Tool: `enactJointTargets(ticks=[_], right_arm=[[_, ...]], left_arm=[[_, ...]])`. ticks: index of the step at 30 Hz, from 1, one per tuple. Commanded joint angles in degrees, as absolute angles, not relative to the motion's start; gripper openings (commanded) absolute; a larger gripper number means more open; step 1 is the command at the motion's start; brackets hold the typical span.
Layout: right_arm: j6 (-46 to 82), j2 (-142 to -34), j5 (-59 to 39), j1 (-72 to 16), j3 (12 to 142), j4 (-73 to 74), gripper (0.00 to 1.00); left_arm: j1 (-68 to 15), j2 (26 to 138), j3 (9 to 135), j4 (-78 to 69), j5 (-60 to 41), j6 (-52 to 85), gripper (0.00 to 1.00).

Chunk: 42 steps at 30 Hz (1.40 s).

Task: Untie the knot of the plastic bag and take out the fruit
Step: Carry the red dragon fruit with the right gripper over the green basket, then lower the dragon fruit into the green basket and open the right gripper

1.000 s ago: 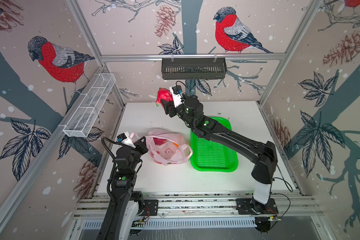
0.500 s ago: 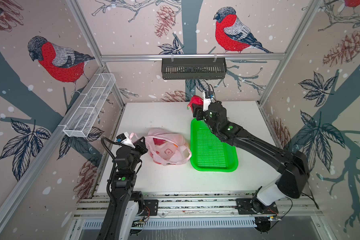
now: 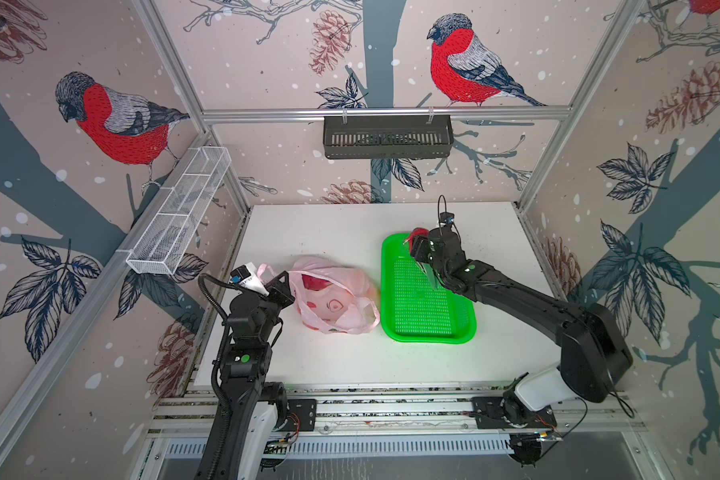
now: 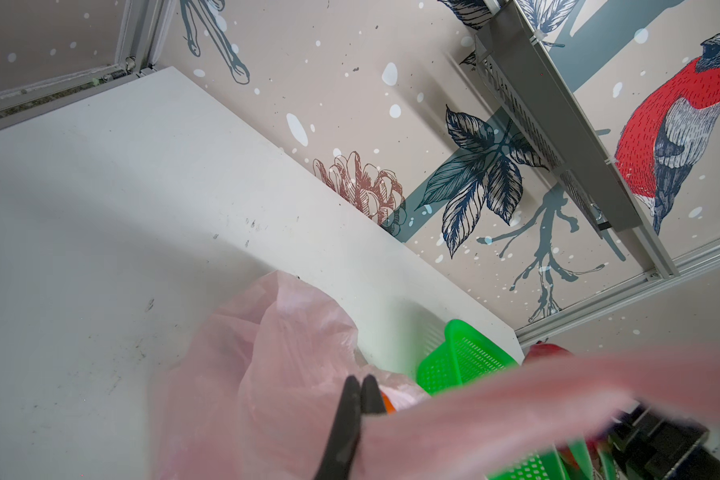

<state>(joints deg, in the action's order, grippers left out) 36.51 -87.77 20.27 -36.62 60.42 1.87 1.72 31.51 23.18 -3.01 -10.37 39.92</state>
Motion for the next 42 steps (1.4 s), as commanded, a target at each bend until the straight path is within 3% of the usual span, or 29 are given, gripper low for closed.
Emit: enactJointTargets(ticks=[1,26,33,42], right_arm=[[41.2,-89.5,18.7,-36.4,60.1,6.6,0.09],[48.2,-104.0,12.9,-36.3,63.2,9.6,0.14],[48.6,-105.8,13.3,-36.6,64.4,8.3,0.24],[49.4,-106.1,14.6,-37.2,64.6,6.6,0.47]], left_arm=[[1.7,31.4,23.2,-3.5,-9.6,38.9,0.0],[1.7,32.8,21.9,-4.2,-9.3,38.4,0.0],[1.7,32.8,21.9,-4.2,-9.3,38.3,0.0],[1.7,31.8,21.8,-3.3,-9.2,38.2,0.0]])
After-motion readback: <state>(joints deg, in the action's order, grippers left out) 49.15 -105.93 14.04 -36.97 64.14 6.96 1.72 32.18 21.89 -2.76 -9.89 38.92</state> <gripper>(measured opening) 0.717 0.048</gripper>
